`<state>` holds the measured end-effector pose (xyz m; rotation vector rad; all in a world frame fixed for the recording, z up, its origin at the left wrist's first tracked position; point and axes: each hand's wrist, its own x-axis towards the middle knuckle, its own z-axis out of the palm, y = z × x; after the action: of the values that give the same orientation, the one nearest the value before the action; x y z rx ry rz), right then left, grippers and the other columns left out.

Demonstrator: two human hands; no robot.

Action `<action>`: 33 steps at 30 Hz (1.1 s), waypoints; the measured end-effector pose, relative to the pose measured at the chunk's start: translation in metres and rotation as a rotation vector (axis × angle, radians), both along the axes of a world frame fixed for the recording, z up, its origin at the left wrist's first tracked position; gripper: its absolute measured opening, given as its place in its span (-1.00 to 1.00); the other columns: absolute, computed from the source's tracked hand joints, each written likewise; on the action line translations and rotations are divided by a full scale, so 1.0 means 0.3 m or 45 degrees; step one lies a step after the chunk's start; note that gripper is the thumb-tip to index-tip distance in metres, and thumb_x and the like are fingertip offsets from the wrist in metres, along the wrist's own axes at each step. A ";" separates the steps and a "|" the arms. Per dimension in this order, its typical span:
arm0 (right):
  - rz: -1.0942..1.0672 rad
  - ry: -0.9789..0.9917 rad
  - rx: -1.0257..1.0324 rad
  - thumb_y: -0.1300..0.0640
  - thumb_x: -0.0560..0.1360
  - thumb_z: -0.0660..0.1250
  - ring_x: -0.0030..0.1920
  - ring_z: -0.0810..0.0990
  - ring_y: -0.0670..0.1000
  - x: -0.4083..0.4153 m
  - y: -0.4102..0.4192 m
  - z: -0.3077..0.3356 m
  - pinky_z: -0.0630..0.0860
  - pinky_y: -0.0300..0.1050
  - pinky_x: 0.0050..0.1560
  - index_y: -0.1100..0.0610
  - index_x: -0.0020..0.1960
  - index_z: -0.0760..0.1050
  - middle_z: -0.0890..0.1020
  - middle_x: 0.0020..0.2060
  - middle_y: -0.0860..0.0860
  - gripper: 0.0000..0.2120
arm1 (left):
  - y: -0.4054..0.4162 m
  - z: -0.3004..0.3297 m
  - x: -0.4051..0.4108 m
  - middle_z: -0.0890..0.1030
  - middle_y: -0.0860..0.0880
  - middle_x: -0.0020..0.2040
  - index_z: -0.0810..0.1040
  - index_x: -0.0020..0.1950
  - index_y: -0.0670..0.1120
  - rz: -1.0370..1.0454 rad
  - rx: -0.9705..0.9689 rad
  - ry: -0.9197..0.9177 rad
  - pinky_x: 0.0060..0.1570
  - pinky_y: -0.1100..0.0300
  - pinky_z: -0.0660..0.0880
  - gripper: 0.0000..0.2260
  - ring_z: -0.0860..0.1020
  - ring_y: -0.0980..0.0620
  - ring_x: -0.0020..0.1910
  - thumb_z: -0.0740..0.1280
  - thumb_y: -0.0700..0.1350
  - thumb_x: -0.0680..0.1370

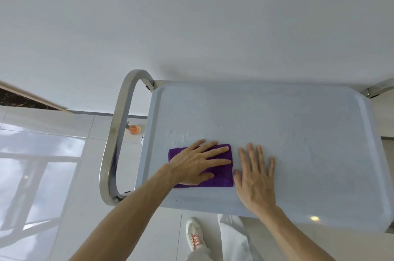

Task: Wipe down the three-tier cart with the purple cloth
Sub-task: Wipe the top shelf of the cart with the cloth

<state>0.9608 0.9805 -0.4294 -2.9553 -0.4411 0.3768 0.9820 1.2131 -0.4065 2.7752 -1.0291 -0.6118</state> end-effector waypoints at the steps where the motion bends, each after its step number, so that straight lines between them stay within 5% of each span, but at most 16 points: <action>1: -0.032 -0.031 0.019 -0.04 0.58 0.00 0.56 0.12 0.19 -0.004 0.009 -0.011 0.06 0.38 0.48 0.14 0.54 0.25 0.22 0.55 0.14 -0.43 | 0.018 -0.018 0.001 0.01 0.09 0.62 0.07 0.58 0.22 -0.027 0.008 -0.033 0.55 -0.07 -0.05 -0.50 0.01 -0.05 0.60 0.08 0.19 0.65; 3: -0.056 -0.101 0.040 -0.03 0.59 0.00 0.57 0.10 0.17 -0.012 0.009 -0.035 0.05 0.35 0.49 0.10 0.55 0.22 0.20 0.56 0.11 -0.44 | 0.048 -0.059 -0.024 -0.01 0.09 0.62 0.03 0.59 0.21 0.034 -0.012 -0.124 0.55 -0.08 -0.06 -0.50 -0.01 -0.04 0.60 0.02 0.23 0.66; 12: -0.052 -0.268 0.005 -0.04 0.60 0.00 0.56 0.14 0.15 -0.045 0.010 -0.091 0.03 0.32 0.49 0.07 0.55 0.23 0.22 0.55 0.09 -0.46 | 0.038 -0.099 -0.331 0.05 -0.03 0.62 0.08 0.61 0.04 1.155 0.059 -0.238 0.52 -0.18 0.06 -0.42 0.06 -0.14 0.58 0.02 0.22 0.63; 20: 0.100 -0.240 0.032 -0.13 0.63 -0.01 0.56 0.13 0.18 -0.038 0.079 -0.070 0.03 0.39 0.46 -0.07 0.56 0.19 0.20 0.56 0.05 -0.49 | 0.107 -0.096 -0.334 0.04 -0.04 0.62 0.13 0.59 0.10 0.609 -0.014 -0.294 0.51 -0.22 0.02 -0.45 -0.07 -0.09 0.60 0.01 0.27 0.64; 28: 0.050 -0.249 -0.013 -0.15 0.64 -0.05 0.58 0.06 0.13 -0.054 0.090 -0.097 -0.01 0.35 0.49 -0.16 0.57 0.12 0.15 0.58 -0.02 -0.50 | 0.136 -0.144 -0.496 0.06 -0.08 0.62 0.10 0.61 0.06 1.026 0.102 -0.334 0.52 -0.22 0.02 -0.45 -0.04 -0.12 0.60 0.00 0.24 0.65; 33: 0.042 -0.257 0.001 -0.14 0.64 -0.05 0.58 0.06 0.15 -0.035 0.109 -0.102 0.00 0.37 0.48 -0.14 0.57 0.12 0.16 0.58 0.00 -0.50 | 0.173 -0.144 -0.361 0.09 -0.12 0.61 0.11 0.60 0.04 1.116 0.136 -0.352 0.52 -0.23 -0.01 -0.42 -0.04 -0.16 0.59 0.01 0.24 0.63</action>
<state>0.9502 1.0133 -0.4599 -3.0006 -0.5125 0.0804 0.8738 1.2649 -0.4498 3.0336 0.2621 -0.1555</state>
